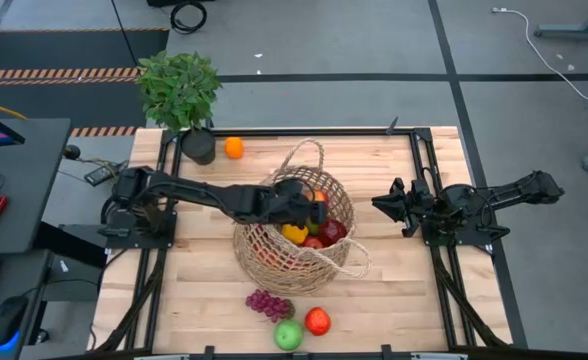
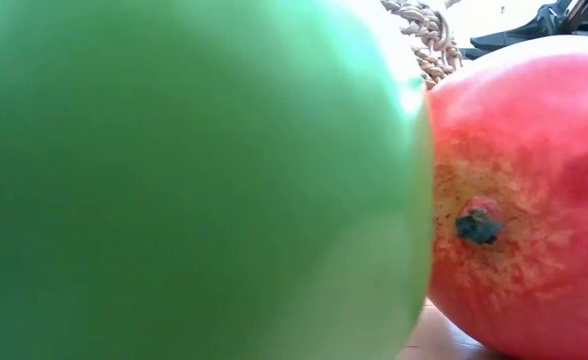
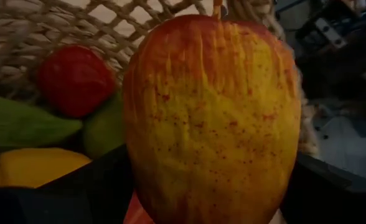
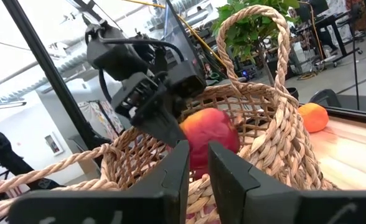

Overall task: Build produce basket
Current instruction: Put the apple into the basket

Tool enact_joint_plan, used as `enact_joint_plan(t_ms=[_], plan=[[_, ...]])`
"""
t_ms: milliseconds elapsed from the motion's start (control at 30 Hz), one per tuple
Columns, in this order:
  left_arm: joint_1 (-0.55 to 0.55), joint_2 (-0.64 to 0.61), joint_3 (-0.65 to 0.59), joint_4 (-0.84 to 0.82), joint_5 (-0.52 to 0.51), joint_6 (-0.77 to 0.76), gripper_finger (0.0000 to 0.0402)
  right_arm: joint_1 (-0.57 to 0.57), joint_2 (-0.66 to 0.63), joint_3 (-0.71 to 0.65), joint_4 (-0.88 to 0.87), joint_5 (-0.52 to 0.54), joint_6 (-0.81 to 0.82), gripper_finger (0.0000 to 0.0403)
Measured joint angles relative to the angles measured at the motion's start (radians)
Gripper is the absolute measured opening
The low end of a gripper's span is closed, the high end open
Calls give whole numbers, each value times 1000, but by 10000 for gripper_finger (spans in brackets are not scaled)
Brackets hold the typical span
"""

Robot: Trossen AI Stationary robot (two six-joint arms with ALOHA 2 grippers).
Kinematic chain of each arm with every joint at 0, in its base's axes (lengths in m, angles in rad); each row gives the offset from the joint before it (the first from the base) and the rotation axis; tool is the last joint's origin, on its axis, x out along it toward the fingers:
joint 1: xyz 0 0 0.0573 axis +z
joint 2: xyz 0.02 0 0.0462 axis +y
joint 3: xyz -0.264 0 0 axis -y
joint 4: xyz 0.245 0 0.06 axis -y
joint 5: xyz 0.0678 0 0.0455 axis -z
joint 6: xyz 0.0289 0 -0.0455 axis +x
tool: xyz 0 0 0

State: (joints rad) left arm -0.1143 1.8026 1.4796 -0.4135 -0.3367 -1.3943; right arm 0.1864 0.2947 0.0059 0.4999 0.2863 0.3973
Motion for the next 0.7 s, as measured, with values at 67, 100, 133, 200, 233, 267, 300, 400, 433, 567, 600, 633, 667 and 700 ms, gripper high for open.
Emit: enact_joint_plan(t_ms=[67, 100, 133, 200, 233, 267, 300, 400, 433, 567, 600, 633, 667, 700], plan=[[-1, 9, 0, -11, 0, 23, 327, 0, 0, 0, 0, 0, 0, 64], [-1, 12, 0, -21, 8, 39, 327, 0, 0, 0, 0, 0, 0, 64], [-1, 12, 0, -36, 28, 55, 327, 0, 0, 0, 0, 0, 0, 64], [1, 12, 0, -30, 64, 141, 327, 0, 0, 0, 0, 0, 0, 64], [3, 12, 0, -28, 78, 178, 327, 0, 0, 0, 0, 0, 0, 64], [4, 12, 0, -31, 89, 201, 328, 0, 0, 0, 0, 0, 0, 64], [6, 12, 0, -33, 97, 209, 328, 0, 0, 0, 0, 0, 0, 64], [6, 12, 0, -33, 98, 211, 330, 0, 0, 0, 0, 0, 0, 64], [6, 12, 0, -33, 98, 205, 333, 0, 0, 0, 0, 0, 0, 64], [6, 12, 0, -41, 99, 209, 358, 0, 0, 0, 0, 0, 0, 64], [6, 11, 0, -49, 101, 209, 366, 0, 0, 0, 0, 0, 0, 64], [5, 11, 0, -59, 102, 209, 374, 0, 0, 0, 0, 0, 0, 64], [6, 11, 0, -68, 102, 209, 383, 0, 0, 0, 0, 0, 0, 64], [6, 11, 0, -76, 102, 209, 391, 0, 0, 0, 0, 0, 0, 64]])
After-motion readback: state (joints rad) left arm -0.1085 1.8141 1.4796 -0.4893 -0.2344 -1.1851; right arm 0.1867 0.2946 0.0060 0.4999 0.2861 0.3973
